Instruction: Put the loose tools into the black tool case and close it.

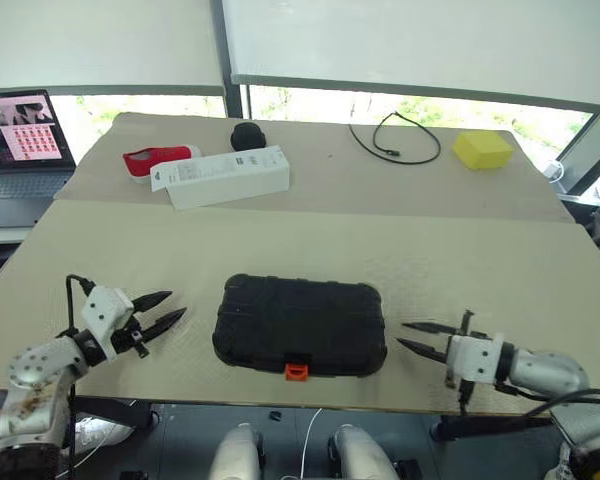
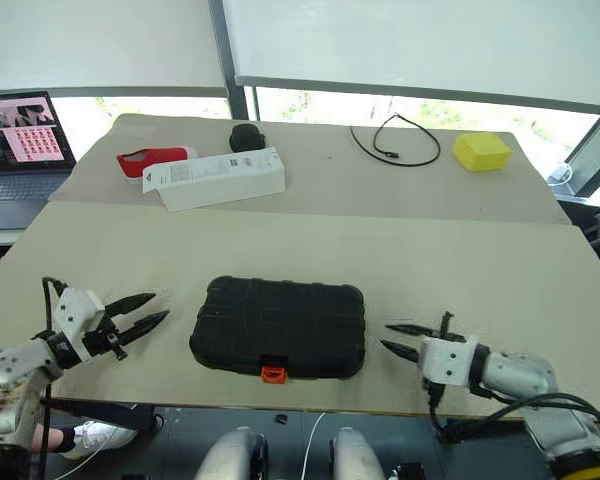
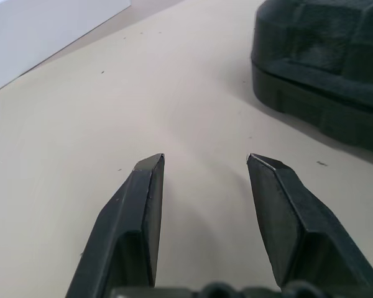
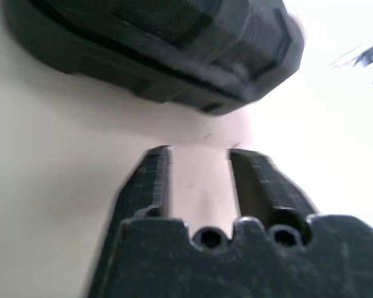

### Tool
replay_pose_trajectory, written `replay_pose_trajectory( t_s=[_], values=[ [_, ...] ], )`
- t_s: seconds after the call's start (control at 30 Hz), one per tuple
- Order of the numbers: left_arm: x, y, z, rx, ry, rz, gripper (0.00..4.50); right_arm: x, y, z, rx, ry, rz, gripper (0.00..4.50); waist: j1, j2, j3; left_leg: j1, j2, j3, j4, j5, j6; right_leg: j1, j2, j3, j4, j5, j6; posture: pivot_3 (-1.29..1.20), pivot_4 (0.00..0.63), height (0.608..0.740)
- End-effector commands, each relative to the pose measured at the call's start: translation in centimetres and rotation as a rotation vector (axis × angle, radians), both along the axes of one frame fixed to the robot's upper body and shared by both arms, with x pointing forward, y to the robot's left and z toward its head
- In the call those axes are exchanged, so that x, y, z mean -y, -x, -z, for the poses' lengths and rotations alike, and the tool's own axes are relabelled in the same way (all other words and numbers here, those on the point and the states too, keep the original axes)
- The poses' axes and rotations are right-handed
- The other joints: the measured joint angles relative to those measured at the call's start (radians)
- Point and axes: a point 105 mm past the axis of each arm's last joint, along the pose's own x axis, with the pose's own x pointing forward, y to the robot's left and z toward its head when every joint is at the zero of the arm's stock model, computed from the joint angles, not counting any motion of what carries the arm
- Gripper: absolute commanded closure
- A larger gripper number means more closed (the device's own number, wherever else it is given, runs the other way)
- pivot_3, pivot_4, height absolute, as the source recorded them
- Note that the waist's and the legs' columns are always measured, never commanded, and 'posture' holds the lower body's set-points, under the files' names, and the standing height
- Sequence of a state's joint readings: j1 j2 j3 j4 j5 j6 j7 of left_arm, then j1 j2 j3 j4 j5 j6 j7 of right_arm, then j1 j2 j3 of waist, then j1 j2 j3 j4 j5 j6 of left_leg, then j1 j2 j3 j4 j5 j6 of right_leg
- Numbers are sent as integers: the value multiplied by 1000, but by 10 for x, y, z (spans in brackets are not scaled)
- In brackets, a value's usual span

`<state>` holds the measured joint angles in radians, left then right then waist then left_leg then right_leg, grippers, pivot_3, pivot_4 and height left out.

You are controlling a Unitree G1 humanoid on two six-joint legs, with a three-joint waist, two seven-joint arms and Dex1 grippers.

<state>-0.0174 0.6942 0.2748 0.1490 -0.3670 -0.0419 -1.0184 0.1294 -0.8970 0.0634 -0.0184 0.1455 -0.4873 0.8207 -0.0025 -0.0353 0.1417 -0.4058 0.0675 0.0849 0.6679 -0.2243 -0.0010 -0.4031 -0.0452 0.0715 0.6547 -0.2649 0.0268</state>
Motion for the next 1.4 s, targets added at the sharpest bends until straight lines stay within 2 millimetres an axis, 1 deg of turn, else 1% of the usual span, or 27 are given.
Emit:
replay_pose_trajectory(
  t_s=[0.03, 0.1, 0.17, 0.23, 0.27, 0.33, 0.4, 0.43, 0.5, 0.53, 0.63, 0.7, 0.73, 0.87, 1.0, 1.07, 1.1, 1.2, 1.27, 1.33, 1.4],
  values=[
    [18, -21, -21, 18, 17, 75, 3781, -18, 23, -13, -147, -79, -70, 4495, 6, 0, 0, 0, 0, 0, 0, 0, 0, 0, 0, 0, 0, 0, 0, 0, 150, 740],
    [30, -31, -23, 12, 10, 110, 4404, -26, 35, -7, -230, -68, -100, 4500, 7, -1, 0, 0, 0, 0, 0, 0, 0, 0, 1, 0, 0, 0, 0, 0, 150, 740],
    [44, -42, -23, -10, -13, 159, 4404, -31, 45, 4, -253, 13, -154, 4500, 5, -1, 0, 0, 0, 0, 0, 0, 0, 0, 1, 0, 0, 0, 0, 0, 150, 740],
    [52, -48, -21, -27, -31, 192, 4404, -36, 48, 9, -271, 36, -176, 4500, 1, -1, 0, 0, 0, 0, 0, 0, 0, 0, 1, 0, 0, 0, 0, 0, 150, 740],
    [54, -51, -18, -49, -56, 209, 4404, -40, 45, 9, -268, 27, -174, 4500, -1, -1, 0, 0, 0, 0, 0, 0, 0, 0, 2, 0, 0, 0, 0, 0, 150, 740],
    [59, -59, -15, -77, -113, 245, 4404, -57, 39, 9, -277, 1, -172, 4500, -7, -1, 0, -1, 0, 0, 0, 0, 0, -1, 2, 0, 0, 0, 0, 0, 150, 740],
    [61, -67, -15, -100, -111, 244, 4404, -72, 37, 6, -300, -28, -184, 4500, -10, -3, 1, -1, 0, -1, 1, 0, 0, -1, 4, 0, 1, 0, 0, 0, 150, 740],
    [63, -69, -15, -101, -110, 252, 4404, -77, 34, 4, -288, -42, -183, 4500, -9, -3, 1, -2, 0, -1, 1, 1, -1, -2, 4, 0, 2, 0, 0, 0, 150, 740],
    [68, -68, -9, -124, -122, 292, 4404, -88, 23, 1, -247, -68, -166, 4500, -10, -3, 1, -2, 0, -2, 1, 1, -1, -2, 4, 0, 2, 0, 0, 0, 150, 740],
    [69, -66, -6, -138, -125, 304, 4404, -91, 16, 0, -225, -73, -144, 4500, -12, -3, 1, -2, 0, -1, 1, 1, -1, -2, 4, 0, 1, 0, 0, 0, 150, 740],
    [68, -61, -1, -159, -123, 324, 4404, -91, -2, -3, -167, -87, -83, 4500, -12, -4, 1, -3, 0, 0, 1, 1, -1, -3, 3, 1, 1, 0, 0, 0, 150, 740],
    [65, -56, 1, -169, -110, 317, 4404, -91, -21, -11, -116, -134, -30, 4500, -11, -4, 1, -3, 0, 0, 1, 1, -1, -3, 3, 0, 2, 0, 0, 0, 150, 740],
    [64, -54, 2, -171, -105, 313, 4404, -90, -26, -13, -103, -148, -14, 4500, -13, -4, 1, -3, 0, 0, 1, 1, -1, -3, 3, 0, 2, 0, 0, 0, 150, 740],
    [61, -40, 2, -179, -49, 296, 4404, -86, -52, -18, -40, -181, 37, 4500, -14, -4, 1, -3, 0, 0, 1, 1, -1, -3, 3, 0, 2, 0, 0, 0, 150, 740],
    [62, -26, 0, -170, -13, 284, 4404, -83, -70, -24, -13, -198, 62, 4500, -10, -4, 2, -4, 0, 0, 1, 1, -1, -5, 2, 0, 2, 0, 0, 0, 150, 740],
    [53, -26, -1, -170, -4, 224, 4404, -80, -78, -27, -1, -192, 66, 4500, -10, -3, 2, -5, 0, 0, 1, 1, -1, -6, 2, 0, 2, 0, 0, 0, 150, 740],
    [47, -27, -4, -162, -5, 194, 4404, -77, -80, -28, 1, -191, 68, 4500, -10, -3, 2, -6, 0, 0, 1, 1, -1, -6, 2, 0, 2, 0, 0, 0, 150, 740],
    [32, -33, -20, -139, 21, 135, 4404, -70, -79, -31, -24, -207, 80, 4500, -10, -3, 2, -6, 0, -1, 1, 1, -1, -6, 2, 0, 3, 0, 0, 0, 150, 740],
    [28, -32, -32, -156, 27, 159, 4404, -68, -70, -28, -71, -211, 61, 4500, -10, -3, 2, -6, 0, -1, 1, 1, -1, -6, 2, 0, 3, 0, 0, 0, 150, 740],
    [31, -27, -44, -210, 30, 231, 4404, -70, -56, -22, -133, -212, 32, 4500, -7, -4, 2, -6, 0, -1, 1, 1, -1, -6, 2, -1, 3, 0, 0, 0, 150, 740],
    [42, -24, -52, -259, 37, 306, 4404, -74, -45, -17, -176, -210, 14, 4500, -6, -4, 2, -7, 0, -1, 1, 0, -1, -6, 2, -1, 2, 0, 0, 0, 150, 740]
  ],
)
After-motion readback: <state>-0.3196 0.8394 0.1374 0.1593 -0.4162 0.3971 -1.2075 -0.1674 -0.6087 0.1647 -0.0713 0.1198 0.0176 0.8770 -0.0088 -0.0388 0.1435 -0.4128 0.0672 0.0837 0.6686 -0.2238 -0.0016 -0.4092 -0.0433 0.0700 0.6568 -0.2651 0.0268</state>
